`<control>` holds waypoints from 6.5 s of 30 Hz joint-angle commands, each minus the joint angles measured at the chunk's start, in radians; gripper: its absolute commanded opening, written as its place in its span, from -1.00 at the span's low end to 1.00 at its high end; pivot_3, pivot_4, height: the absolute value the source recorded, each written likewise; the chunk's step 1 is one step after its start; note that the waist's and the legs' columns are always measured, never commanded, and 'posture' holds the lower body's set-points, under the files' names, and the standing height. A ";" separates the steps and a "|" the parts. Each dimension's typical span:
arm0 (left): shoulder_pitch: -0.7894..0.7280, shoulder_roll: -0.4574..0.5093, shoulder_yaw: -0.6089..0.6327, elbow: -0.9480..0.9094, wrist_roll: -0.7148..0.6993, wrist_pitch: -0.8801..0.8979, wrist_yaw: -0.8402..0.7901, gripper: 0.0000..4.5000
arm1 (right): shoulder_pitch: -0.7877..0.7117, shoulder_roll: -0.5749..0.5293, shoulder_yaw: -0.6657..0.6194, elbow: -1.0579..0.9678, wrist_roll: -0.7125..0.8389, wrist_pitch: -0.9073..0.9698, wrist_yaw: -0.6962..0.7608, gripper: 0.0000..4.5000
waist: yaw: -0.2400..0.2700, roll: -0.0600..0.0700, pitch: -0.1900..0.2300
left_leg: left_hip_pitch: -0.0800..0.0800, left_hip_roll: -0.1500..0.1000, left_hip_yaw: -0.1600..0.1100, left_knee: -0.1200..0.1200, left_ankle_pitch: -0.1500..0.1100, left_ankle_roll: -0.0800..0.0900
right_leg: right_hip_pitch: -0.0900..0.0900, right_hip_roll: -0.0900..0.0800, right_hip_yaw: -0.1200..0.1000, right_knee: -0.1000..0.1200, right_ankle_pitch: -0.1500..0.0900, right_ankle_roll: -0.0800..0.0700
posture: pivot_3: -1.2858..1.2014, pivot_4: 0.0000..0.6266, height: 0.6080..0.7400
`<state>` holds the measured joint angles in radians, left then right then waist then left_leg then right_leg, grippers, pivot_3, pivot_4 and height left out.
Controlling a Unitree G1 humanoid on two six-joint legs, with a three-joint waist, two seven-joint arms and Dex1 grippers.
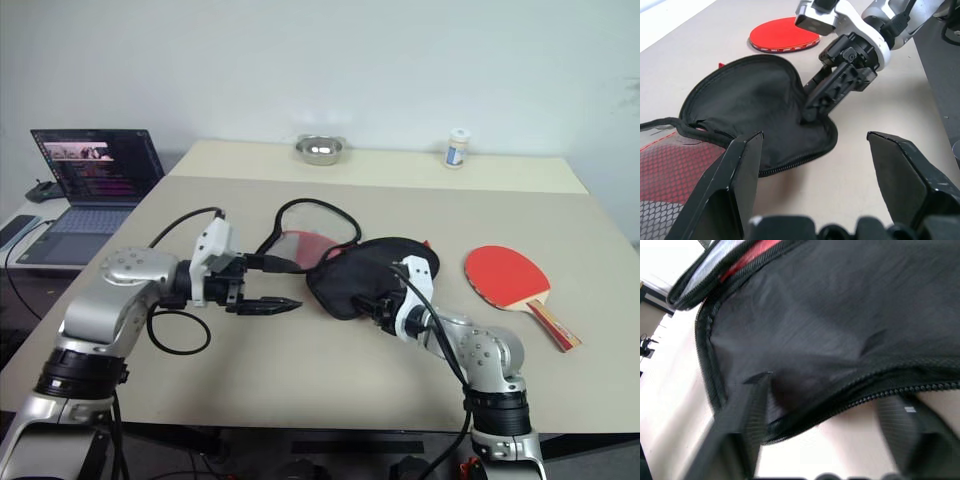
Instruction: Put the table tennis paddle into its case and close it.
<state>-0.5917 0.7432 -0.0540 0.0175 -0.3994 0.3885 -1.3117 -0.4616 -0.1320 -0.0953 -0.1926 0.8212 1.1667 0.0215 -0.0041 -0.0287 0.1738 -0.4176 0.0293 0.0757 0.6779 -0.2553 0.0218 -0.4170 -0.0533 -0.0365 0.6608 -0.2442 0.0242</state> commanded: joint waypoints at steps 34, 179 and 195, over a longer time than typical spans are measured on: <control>-0.029 -0.068 -0.033 -0.063 -0.028 0.013 0.017 0.61 | -0.094 -0.610 0.070 0.155 -0.180 0.044 0.528 -0.99 | -0.002 0.000 0.001 | -0.001 0.000 0.005 -0.001 0.000 0.000 | -0.003 0.002 0.002 -0.001 0.000 0.001 | 0.03 -0.52 1.00; 0.033 -0.048 -0.007 -0.008 0.016 0.003 0.111 0.53 | 0.115 -0.404 -0.211 -0.643 -0.051 0.211 0.538 1.00 | -0.012 0.006 0.007 | -0.002 0.000 -0.001 -0.002 0.003 -0.004 | -0.003 0.002 0.000 0.002 0.000 0.001 | 0.03 -0.52 1.00; -0.047 -0.014 -0.066 0.299 0.186 -0.091 0.099 -0.98 | 0.146 -0.825 -0.379 -0.525 0.042 0.018 0.721 1.00 | 0.004 0.004 0.008 | -0.003 0.000 -0.001 -0.001 0.003 -0.003 | -0.003 -0.001 -0.001 -0.001 0.000 0.001 | 0.03 -0.52 1.00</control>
<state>-0.6092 0.7373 -0.1199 0.3255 -0.2165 0.3172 -1.2103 -0.3167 -0.9396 -0.4401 -0.7122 0.8485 1.2105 0.7411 -0.0001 -0.0250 0.1815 -0.4215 0.0289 0.0747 0.6770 -0.2525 0.0183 -0.4199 -0.0546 -0.0374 0.6595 -0.2440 0.0249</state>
